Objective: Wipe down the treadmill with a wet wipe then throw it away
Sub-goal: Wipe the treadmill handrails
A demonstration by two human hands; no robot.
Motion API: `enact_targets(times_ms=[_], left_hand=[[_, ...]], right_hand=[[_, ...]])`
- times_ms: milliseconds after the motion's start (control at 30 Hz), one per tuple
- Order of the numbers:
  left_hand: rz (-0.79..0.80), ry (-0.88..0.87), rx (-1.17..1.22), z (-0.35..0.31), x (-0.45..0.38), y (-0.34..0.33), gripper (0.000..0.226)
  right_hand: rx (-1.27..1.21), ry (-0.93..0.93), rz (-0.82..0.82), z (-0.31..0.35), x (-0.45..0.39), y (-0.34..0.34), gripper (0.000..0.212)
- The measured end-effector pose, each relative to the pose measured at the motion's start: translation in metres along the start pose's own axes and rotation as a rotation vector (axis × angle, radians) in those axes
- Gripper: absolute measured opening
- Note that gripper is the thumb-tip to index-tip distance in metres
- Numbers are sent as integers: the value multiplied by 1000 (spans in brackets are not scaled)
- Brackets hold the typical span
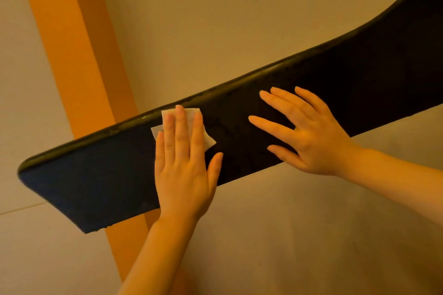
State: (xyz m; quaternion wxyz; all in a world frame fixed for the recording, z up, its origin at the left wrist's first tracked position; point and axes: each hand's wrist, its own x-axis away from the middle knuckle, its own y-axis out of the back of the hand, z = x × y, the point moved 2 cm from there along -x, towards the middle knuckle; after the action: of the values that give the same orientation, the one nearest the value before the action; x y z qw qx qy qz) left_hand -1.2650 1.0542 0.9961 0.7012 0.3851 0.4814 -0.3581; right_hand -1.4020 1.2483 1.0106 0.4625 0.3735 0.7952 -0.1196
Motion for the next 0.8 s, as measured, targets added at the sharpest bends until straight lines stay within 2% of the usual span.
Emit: enact_targets(times_ms=[333,467,633,800], left_hand=[[-42,299,111,-32,-1,-4,71],[-9,346,128,-42,3,-4,72],[58,307,72,-50,19,-6,72],[62,401,67,-58,14,-9,76]], right_hand=[[-72,85,-68,-13,2,-7,55],[-82,56,-68,-15,4,-8,60],[-98,59,-74,-12,5,-11,61],[-111,55,-103,-13,5,-10,60]])
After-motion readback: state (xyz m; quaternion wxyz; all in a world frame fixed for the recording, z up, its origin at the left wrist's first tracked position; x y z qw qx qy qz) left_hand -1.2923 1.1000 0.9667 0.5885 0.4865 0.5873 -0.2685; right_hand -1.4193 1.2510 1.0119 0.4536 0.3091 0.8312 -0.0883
